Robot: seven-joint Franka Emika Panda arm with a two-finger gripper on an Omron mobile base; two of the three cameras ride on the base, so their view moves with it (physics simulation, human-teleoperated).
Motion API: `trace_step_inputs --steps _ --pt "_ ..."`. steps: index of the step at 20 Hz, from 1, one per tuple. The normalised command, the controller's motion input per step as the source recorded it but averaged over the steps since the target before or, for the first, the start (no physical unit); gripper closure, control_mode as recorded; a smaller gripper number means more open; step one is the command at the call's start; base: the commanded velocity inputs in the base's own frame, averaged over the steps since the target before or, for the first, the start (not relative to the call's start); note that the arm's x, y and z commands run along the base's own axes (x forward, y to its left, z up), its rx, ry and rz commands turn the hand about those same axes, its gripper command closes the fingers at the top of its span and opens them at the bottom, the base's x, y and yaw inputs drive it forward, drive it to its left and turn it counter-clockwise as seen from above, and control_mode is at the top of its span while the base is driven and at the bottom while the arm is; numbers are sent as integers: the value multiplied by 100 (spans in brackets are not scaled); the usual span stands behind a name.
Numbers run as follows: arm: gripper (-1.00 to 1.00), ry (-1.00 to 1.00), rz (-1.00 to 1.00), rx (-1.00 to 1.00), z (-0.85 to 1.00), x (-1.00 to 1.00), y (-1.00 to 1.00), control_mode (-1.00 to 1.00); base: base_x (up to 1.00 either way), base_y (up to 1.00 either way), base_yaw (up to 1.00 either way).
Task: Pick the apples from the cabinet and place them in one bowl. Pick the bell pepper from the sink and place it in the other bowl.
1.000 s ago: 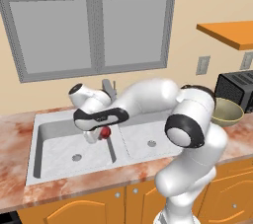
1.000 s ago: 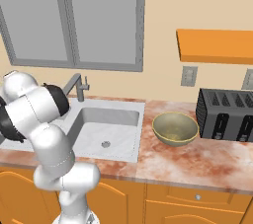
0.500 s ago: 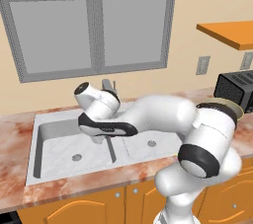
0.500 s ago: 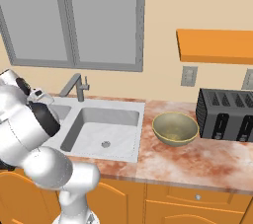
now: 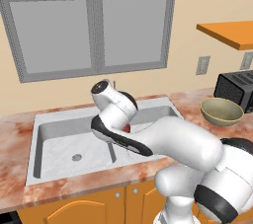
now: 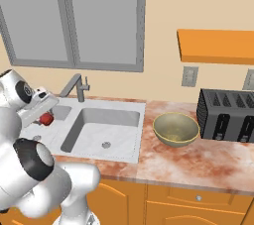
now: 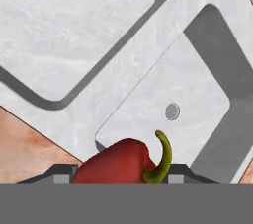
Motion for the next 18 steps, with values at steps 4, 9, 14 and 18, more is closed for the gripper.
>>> trace_step_inputs --steps 4,9,14,18 --pt "100 -13 -9 12 28 -24 -43 -100 0 0 0" --pt "100 -13 -12 5 28 -15 -44 -100 0 0 0" --pt "100 -11 -14 2 27 -7 -44 -100 0 0 0" --pt "100 -3 -15 3 28 -2 -45 -100 0 0 0"
